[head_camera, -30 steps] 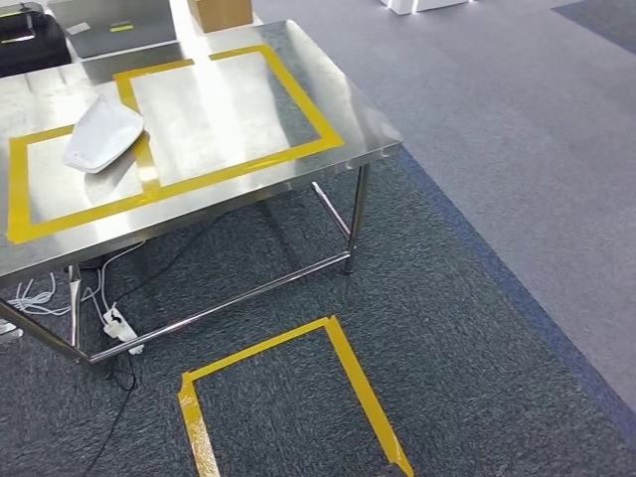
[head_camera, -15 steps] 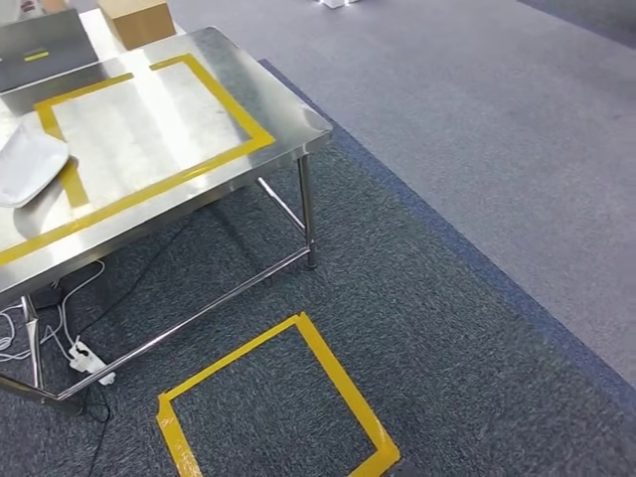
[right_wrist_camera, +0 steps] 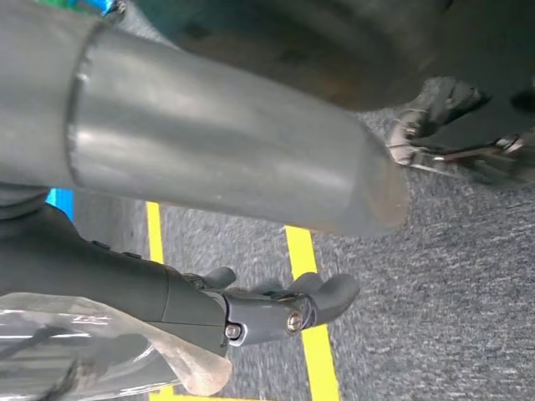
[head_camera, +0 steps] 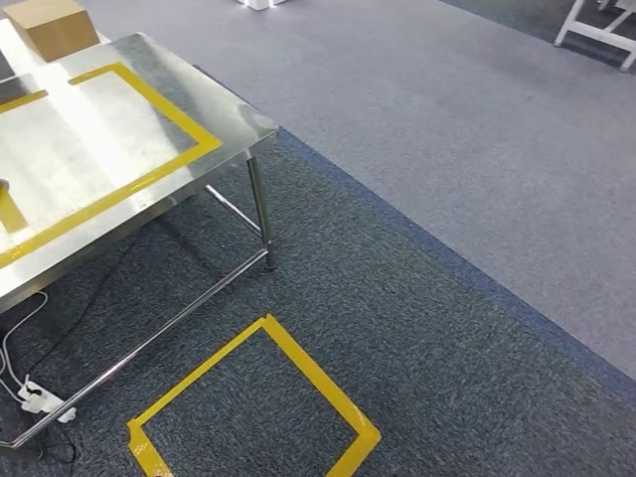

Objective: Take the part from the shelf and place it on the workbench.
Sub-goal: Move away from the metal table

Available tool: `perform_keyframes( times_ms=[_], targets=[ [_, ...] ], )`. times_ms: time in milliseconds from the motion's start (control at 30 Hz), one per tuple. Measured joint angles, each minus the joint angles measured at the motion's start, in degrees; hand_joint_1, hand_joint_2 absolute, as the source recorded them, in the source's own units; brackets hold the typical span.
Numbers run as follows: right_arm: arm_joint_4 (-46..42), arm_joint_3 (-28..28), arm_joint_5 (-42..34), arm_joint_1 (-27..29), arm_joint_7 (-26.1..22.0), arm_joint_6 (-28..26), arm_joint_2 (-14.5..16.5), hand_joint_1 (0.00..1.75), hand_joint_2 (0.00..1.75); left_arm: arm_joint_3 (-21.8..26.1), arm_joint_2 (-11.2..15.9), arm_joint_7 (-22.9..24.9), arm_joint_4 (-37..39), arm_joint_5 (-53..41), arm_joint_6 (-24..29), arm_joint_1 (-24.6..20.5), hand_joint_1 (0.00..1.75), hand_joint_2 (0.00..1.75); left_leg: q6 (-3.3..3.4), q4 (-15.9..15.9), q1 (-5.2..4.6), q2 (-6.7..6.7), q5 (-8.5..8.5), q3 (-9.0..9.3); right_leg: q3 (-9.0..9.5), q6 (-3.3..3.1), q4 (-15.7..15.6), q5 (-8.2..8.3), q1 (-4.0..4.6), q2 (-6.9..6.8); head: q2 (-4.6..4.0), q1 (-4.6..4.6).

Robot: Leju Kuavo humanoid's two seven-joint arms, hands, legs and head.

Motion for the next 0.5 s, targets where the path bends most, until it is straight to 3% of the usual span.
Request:
perform_keyframes(
  times_ms=[67, 100, 133, 200, 267, 300, 367, 433, 500],
  targets=[
    [-0.01, 0.0, 0.05, -0.11, 0.05, 0.01, 0.0, 0.0, 0.0, 0.0, -0.03, 0.14, 0.05, -0.14, -0.02, 0.15, 0.0, 0.0, 0.03, 0.07, -0.07, 1.93, 0.01, -0.2, -3.05, 0.52, 6.8, -2.78, -0.24, -0.96, 0.0, 0.17],
    [-0.01, 0.0, 0.08, -0.03, 0.09, 0.01, 0.0, 0.0, 0.0, 0.0, -0.04, 0.14, 0.07, -0.19, -0.01, 0.15, 0.0, 0.0, 0.02, 0.12, -0.08, 2.79, 0.0, -0.27, -3.25, 0.72, 7.7, -2.69, -0.38, -1.16, 0.0, 0.17],
    [-0.01, 0.0, 0.12, 0.1, 0.13, 0.01, 0.0, 0.0, 0.0, 0.0, -0.06, 0.15, 0.08, -0.3, -0.01, 0.1, 0.0, 0.0, -0.04, 0.19, -0.06, 3.55, -0.03, -0.29, -2.18, 0.87, 6.19, -1.55, -0.52, -1.47, 0.0, 0.18],
    [-0.01, 0.0, 0.2, 0.17, 0.2, 0.01, 0.01, 0.0, 0.0, -0.01, -0.13, 0.26, 0.08, -0.53, 0.0, 0.02, 0.0, 0.0, -0.35, 0.42, -0.1, 4.91, -0.22, -0.24, 2.47, 0.92, -1.76, 1.71, -0.62, -3.58, 0.0, 0.2],
    [-0.01, 0.0, 0.28, -0.1, 0.24, -0.01, 0.03, 0.0, 0.0, -0.02, -0.13, 0.48, 0.08, -0.66, 0.0, 0.01, 0.0, 0.0, -0.98, 0.8, -0.36, 6.08, -0.5, -0.2, 5.89, 0.18, -7.71, 3.34, -0.45, -5.35, 0.0, 0.1],
    [-0.01, 0.0, 0.27, -0.2, 0.26, -0.07, 0.04, 0.0, 0.0, -0.02, -0.1, 0.58, 0.08, -0.62, 0.01, -0.01, 0.0, 0.0, -1.31, 0.91, -0.5, 6.58, -0.54, -0.16, 6.24, -0.29, -8.55, 3.34, -0.31, -5.52, 0.0, 0.03],
    [-0.01, -0.01, 0.09, -0.02, 0.25, -0.58, 0.04, 0.0, 0.0, -0.01, -0.07, 0.78, 0.08, -0.3, 0.04, -0.1, 0.0, 0.0, -1.94, 0.98, -0.46, 7.3, -0.61, -0.04, 5.99, -1.22, -8.5, 3.61, -0.25, -4.29, 0.0, -0.06],
    [-0.02, -0.03, -0.26, 0.14, -0.14, -1.39, 0.09, 0.0, 0.0, 0.21, -0.01, 0.94, 0.08, 0.79, 0.28, -0.12, 0.0, 0.0, -2.63, 2.58, -0.15, 5.38, -2.19, -0.44, 5.89, -2.0, -8.66, 3.95, -0.39, -3.21, 0.0, -0.16],
    [-0.02, -0.06, -0.65, -0.11, -0.74, -1.93, 0.32, 0.0, 0.0, 1.19, 0.11, 1.13, 0.08, 2.43, 0.78, 0.04, 0.0, 0.0, -3.06, 8.48, 0.1, 2.2, -6.04, -2.68, 5.78, -2.6, -8.72, 4.33, -0.43, -1.9, 0.0, -0.33]
  ],
)
